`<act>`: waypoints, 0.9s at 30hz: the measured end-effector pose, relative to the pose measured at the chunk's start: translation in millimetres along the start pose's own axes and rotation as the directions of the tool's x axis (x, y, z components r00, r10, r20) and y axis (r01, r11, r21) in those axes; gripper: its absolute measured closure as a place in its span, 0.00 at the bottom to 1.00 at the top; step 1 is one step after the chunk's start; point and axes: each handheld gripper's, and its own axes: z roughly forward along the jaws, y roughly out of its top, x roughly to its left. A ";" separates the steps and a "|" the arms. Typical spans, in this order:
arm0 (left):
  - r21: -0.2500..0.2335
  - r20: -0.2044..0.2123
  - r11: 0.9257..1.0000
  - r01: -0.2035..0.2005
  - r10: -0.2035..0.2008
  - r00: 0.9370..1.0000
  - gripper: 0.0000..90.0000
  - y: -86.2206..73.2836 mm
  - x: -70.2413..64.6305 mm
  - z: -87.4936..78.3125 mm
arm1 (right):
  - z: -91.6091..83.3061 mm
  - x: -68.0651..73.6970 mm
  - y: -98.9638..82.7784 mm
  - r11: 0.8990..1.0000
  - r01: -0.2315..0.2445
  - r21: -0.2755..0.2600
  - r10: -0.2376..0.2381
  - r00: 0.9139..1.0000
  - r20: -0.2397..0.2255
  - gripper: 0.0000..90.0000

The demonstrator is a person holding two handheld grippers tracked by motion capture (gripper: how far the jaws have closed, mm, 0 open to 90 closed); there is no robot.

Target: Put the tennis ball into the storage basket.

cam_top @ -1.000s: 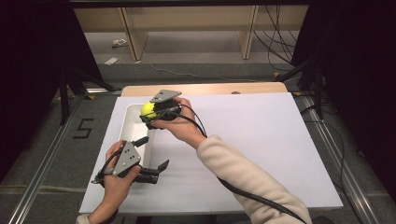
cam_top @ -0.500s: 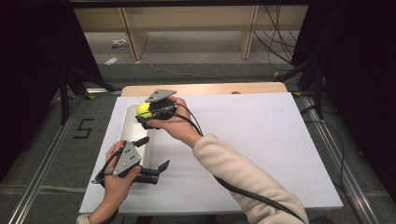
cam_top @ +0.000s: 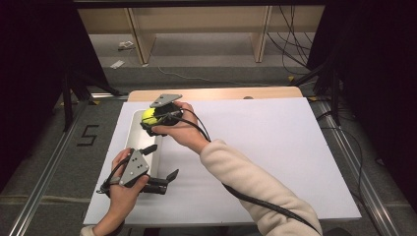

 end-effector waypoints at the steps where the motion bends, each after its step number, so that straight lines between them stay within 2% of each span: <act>1: 0.001 0.000 1.000 0.001 -0.001 1.000 0.00 -0.1 -0.2 0.1 | 0.6 0.5 0.2 1.000 0.001 -0.002 -0.001 1.000 -0.002 0.29; 27: 0.007 0.007 1.000 -0.012 0.012 1.000 0.00 -0.4 -2.0 0.3 | 12.5 5.8 5.0 1.000 0.015 0.027 -0.014 0.999 -0.032 0.29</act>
